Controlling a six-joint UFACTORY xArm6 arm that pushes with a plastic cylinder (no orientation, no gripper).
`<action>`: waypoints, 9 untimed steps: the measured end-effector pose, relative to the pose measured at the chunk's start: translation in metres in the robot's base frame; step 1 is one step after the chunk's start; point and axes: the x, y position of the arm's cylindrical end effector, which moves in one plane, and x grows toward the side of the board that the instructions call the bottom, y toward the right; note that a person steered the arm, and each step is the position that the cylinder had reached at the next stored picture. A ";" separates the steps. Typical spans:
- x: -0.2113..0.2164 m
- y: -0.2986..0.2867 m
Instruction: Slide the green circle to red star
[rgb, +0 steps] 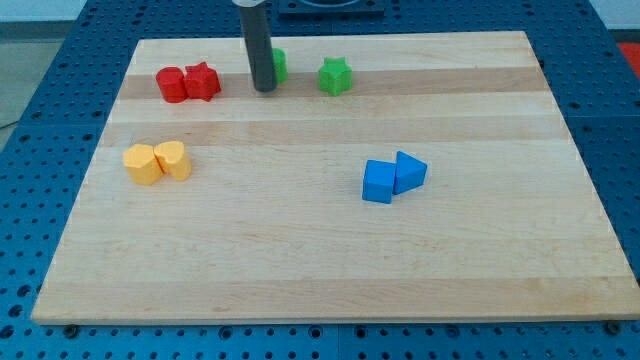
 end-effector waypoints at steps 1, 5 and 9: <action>-0.016 0.005; -0.068 0.069; -0.095 -0.039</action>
